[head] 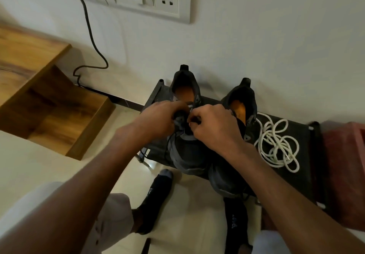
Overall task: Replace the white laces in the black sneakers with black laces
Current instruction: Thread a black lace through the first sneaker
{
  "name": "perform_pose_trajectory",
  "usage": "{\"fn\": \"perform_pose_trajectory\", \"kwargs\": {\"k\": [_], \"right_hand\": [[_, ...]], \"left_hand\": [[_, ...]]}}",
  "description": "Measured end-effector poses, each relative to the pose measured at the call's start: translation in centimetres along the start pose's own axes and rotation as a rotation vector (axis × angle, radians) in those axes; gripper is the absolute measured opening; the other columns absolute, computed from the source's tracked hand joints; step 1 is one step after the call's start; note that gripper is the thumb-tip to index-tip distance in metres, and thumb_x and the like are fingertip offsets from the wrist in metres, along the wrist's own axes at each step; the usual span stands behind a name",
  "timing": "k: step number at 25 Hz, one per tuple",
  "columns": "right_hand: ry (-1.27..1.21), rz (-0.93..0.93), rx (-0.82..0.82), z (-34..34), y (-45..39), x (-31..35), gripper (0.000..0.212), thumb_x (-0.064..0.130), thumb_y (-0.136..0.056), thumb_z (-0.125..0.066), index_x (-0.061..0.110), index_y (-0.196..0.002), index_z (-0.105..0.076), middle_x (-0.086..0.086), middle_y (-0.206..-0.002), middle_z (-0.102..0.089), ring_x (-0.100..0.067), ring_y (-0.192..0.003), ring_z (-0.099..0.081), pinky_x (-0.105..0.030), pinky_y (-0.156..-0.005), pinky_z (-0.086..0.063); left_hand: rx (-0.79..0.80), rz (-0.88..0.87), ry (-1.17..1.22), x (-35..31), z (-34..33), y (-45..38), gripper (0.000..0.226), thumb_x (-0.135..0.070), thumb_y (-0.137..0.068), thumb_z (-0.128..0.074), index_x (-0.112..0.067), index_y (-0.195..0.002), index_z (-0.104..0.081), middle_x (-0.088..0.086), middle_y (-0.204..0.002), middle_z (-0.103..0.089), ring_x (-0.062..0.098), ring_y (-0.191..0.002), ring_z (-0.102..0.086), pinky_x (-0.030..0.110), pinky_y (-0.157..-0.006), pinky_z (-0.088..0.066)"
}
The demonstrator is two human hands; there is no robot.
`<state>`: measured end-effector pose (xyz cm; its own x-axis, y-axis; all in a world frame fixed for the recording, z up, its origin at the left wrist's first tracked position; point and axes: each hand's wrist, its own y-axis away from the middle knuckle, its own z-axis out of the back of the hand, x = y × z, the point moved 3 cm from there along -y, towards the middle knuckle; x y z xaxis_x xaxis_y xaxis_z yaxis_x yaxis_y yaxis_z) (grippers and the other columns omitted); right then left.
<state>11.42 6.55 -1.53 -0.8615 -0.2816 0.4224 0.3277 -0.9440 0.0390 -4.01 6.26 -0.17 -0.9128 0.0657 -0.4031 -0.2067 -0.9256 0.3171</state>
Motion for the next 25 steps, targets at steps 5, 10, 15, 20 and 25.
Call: {"fn": "perform_pose_trajectory", "kwargs": {"k": [5, 10, 15, 20, 25], "right_hand": [[0.086, -0.05, 0.01, 0.1, -0.1, 0.2, 0.011, 0.03, -0.096, -0.066, 0.028, -0.102, -0.076, 0.004, -0.084, -0.069, -0.017, -0.073, -0.063, -0.035, -0.068, -0.057], [-0.08, -0.117, 0.026, -1.6, -0.2, -0.1, 0.016, 0.03, -0.097, -0.069, 0.036, -0.109, -0.078, 0.008, -0.095, -0.074, -0.017, -0.087, -0.068, -0.039, -0.075, -0.06], [-0.256, -0.151, 0.013, -2.3, -0.2, -1.1, 0.015, 0.031, -0.095, -0.074, 0.038, -0.109, -0.078, 0.014, -0.096, -0.076, -0.01, -0.09, -0.07, -0.04, -0.082, -0.062], [-0.271, -0.169, 0.042, -2.7, -0.6, -1.2, 0.017, 0.031, -0.094, -0.075, 0.039, -0.108, -0.078, 0.012, -0.096, -0.075, -0.014, -0.094, -0.07, -0.042, -0.083, -0.061], [-0.124, -0.142, 0.009, -2.6, -0.1, -0.5, 0.023, 0.034, -0.098, -0.069, 0.04, -0.119, -0.073, 0.008, -0.103, -0.075, -0.021, -0.095, -0.07, -0.041, -0.08, -0.06]], "left_hand": [[-0.016, -0.002, 0.057, 0.5, 0.1, -0.1, 0.057, 0.005, -0.089, -0.058, -0.031, -0.134, -0.058, 0.001, -0.118, -0.066, 0.023, -0.106, -0.063, 0.034, -0.08, -0.051], [-0.003, 0.011, 0.134, 0.8, 0.3, -0.1, 0.061, 0.007, -0.092, -0.056, -0.034, -0.137, -0.056, -0.004, -0.1, -0.064, 0.015, -0.081, -0.061, 0.016, -0.059, -0.044], [-0.321, 0.132, 0.313, 1.3, 1.4, -0.1, 0.058, 0.007, -0.092, -0.05, -0.032, -0.134, -0.059, 0.002, -0.095, -0.063, 0.017, -0.067, -0.056, 0.015, -0.045, -0.038], [-0.166, 0.252, 0.1, 2.0, 0.2, -0.2, 0.049, -0.004, -0.093, -0.064, -0.017, -0.139, -0.057, 0.011, -0.129, -0.06, 0.03, -0.112, -0.058, 0.033, -0.081, -0.048], [-0.044, 0.225, 0.107, 1.4, -1.3, -0.5, 0.005, -0.017, -0.093, -0.073, -0.013, -0.093, -0.07, 0.003, -0.091, -0.067, 0.018, -0.086, -0.065, 0.021, -0.058, -0.041]]}}
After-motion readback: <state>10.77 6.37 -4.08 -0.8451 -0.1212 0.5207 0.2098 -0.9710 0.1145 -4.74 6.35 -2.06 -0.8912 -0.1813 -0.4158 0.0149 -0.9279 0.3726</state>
